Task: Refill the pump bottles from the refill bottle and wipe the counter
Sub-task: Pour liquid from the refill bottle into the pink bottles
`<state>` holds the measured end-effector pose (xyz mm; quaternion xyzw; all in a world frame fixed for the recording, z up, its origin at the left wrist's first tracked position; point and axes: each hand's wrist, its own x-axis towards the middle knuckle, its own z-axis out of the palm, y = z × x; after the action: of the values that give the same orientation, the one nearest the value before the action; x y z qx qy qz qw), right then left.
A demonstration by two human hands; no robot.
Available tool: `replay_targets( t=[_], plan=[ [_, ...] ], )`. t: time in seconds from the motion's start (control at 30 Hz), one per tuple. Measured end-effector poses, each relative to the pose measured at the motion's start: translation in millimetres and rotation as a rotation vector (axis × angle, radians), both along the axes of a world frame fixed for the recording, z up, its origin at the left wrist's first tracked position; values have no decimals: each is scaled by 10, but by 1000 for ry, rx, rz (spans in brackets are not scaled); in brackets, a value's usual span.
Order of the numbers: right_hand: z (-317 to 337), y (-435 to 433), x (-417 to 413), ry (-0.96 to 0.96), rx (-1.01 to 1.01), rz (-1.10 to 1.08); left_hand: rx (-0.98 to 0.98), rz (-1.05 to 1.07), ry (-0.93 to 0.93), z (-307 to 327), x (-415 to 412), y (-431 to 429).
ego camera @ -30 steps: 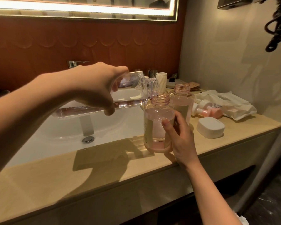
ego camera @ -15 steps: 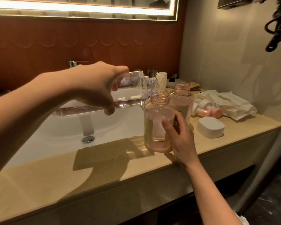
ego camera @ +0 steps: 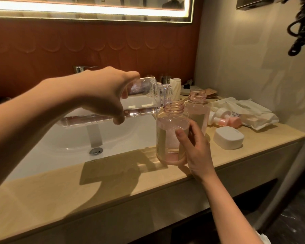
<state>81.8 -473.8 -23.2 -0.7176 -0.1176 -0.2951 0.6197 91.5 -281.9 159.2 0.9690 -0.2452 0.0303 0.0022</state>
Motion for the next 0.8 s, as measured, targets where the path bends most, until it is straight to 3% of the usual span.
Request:
replay_targets(
  t=[0.33,0.8],
  plan=[
    [-5,-1,1,-1,-3,2,-35,-8,-4,-40,18,24],
    [9,5,-21,-15,-6,-7,-225,1,39,-255,-1,89]
  ],
)
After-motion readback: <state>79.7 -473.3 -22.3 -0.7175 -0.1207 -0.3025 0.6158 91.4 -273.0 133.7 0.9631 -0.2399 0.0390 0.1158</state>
